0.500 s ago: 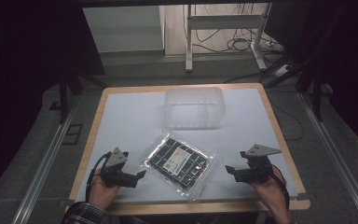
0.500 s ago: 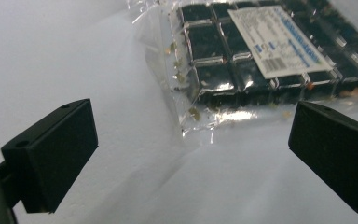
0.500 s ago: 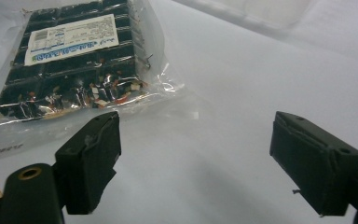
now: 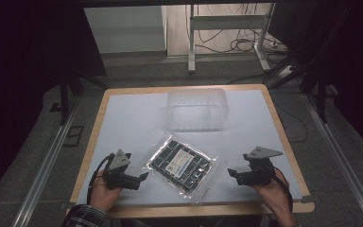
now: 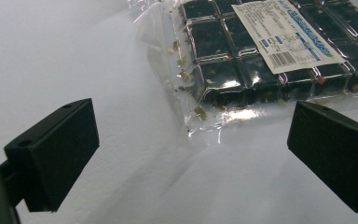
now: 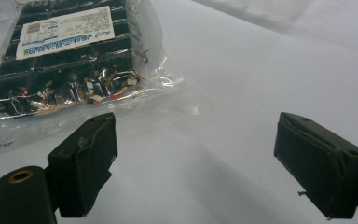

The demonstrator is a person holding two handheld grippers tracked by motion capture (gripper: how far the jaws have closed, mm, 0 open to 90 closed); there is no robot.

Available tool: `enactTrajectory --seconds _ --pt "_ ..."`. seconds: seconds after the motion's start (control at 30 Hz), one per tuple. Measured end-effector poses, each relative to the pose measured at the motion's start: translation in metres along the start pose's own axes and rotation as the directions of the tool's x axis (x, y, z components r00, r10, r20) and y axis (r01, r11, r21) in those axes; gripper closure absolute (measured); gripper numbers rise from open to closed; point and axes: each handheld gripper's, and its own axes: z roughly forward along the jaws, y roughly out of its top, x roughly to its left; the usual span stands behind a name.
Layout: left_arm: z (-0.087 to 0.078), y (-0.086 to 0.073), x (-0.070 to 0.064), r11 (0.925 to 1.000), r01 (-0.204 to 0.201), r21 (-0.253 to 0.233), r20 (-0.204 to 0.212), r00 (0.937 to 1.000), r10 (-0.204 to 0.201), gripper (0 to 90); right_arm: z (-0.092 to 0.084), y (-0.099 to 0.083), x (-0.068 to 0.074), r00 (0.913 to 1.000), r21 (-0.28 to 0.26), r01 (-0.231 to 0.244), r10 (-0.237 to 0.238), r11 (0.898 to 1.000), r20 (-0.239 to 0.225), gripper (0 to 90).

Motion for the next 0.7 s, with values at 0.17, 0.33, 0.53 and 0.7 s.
enactTrajectory --seconds 0.17,0.33,0.53,0.7 --pt "0.0011 -0.0001 0.0008 0.9998 0.015 0.012 0.001 0.9999 -0.015 1.8 0.0012 -0.0006 -0.0011 0.9998 0.002 -0.017 0.017 1.0 -0.004 10.2" --pt "0.0002 0.0 0.0018 0.9997 0.026 0.007 0.009 0.9996 -0.026 2.2 0.0029 -0.0004 -0.0011 0.9997 -0.002 -0.023 0.023 1.0 -0.004 6.8" --pt "0.0013 0.0004 0.0007 0.9997 0.019 0.016 0.007 0.9998 -0.019 2.2 0.0054 0.0023 0.0027 0.9992 -0.005 -0.034 0.034 0.999 -0.023 4.9" --pt "0.0016 0.0005 0.0005 0.9997 0.015 0.02 0.009 0.9998 -0.015 2.2 0.0047 0.0069 0.0082 0.9994 -0.006 -0.022 0.022 1.0 -0.026 6.1"
